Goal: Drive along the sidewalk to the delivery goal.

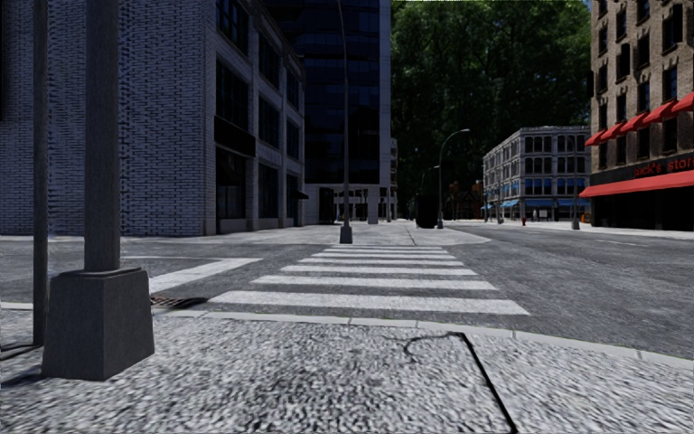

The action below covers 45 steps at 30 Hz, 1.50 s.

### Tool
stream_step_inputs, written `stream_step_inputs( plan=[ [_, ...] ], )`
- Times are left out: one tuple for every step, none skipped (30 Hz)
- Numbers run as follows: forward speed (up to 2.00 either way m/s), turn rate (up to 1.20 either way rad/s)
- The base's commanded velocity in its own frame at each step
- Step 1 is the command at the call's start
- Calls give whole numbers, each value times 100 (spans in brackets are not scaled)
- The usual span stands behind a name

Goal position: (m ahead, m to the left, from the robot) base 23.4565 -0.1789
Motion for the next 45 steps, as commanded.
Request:
stream_step_inputs(
  plan=[
    [200,-75],
    [200,-75],
    [200,-26],
    [200,0],
    [200,0],
    [200,0],
    [200,0],
    [200,0],
    [200,0],
    [200,0],
    [200,0],
    [200,0],
    [200,0],
    [200,-47],
    [200,-97],
    [200,-97],
    [200,-113],
    [200,-117],
    [200,-118],
    [200,-114],
    [200,0],
    [200,0],
    [200,0],
    [200,0],
    [200,0],
    [200,0],
    [200,0],
    [200,0],
    [200,0],
    [200,0],
    [200,0],
    [200,0],
    [200,0],
    [200,0],
    [200,0],
    [200,0],
    [200,0],
    [200,0],
    [200,0],
    [200,0],
    [200,0],
    [200,0],
    [200,0],
    [200,0],
    [200,0]
  ],
)
